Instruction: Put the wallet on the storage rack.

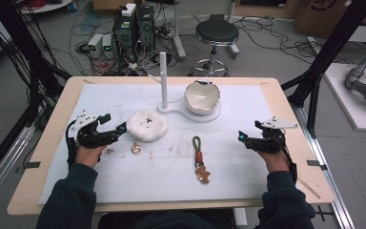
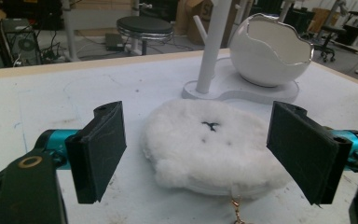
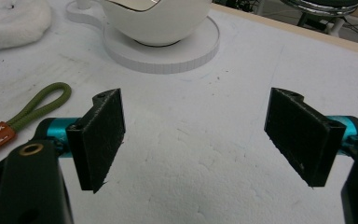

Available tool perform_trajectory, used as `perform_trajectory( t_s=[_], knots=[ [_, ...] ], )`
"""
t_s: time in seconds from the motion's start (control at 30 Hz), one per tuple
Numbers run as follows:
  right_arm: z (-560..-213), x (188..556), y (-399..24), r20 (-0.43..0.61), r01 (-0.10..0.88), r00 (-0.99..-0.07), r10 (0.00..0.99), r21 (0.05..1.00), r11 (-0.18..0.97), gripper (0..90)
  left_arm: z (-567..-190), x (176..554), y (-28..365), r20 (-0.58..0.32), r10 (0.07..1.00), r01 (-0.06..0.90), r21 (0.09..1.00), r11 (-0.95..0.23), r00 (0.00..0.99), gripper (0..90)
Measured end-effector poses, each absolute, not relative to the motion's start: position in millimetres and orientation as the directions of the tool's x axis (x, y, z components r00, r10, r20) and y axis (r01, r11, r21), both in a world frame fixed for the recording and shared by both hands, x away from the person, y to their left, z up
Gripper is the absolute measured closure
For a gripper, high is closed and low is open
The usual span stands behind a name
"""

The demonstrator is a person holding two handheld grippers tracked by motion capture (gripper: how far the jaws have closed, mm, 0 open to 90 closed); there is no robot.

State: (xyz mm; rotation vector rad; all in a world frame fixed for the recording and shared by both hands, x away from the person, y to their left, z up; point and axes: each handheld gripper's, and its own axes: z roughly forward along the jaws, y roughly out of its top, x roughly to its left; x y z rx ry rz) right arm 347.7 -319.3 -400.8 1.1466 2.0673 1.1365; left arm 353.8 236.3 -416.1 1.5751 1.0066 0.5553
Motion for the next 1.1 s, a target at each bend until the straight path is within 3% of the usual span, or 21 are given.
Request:
perform_trajectory(
  t_s=[0.3,0.77,0.87,0.97,1.0,1.1],
  knots=[
    [-402.7,348.9,-318.4,-0.033,0.438,-0.512,0.858,0.849,0.295,20.4,-423.9,384.5,223.8,-0.195,0.851,0.411,0.911,-0.027,0.487,20.0],
    [-402.3,347.4,-315.1,-0.039,0.433,-0.530,0.847,0.847,0.310,20.5,-439.8,420.5,203.4,-0.095,0.898,0.540,0.824,-0.172,0.430,20.1],
    [-402.6,347.3,-315.4,-0.034,0.436,-0.530,0.847,0.846,0.307,20.5,-444.3,422.9,203.0,-0.110,0.896,0.565,0.807,-0.171,0.429,20.8],
    [-402.9,347.5,-315.6,-0.032,0.442,-0.532,0.846,0.842,0.310,20.5,-447.6,423.9,201.6,-0.124,0.883,0.587,0.787,-0.190,0.452,31.2],
    [-403.6,348.2,-315.5,-0.033,0.443,-0.534,0.845,0.840,0.314,20.5,-448.9,424.0,201.6,-0.170,0.864,0.604,0.777,-0.178,0.473,36.9],
    [-404.4,348.3,-313.6,-0.033,0.447,-0.538,0.842,0.836,0.318,20.5,-447.9,422.9,201.5,-0.195,0.850,0.612,0.771,-0.177,0.490,55.9]
  ],
)
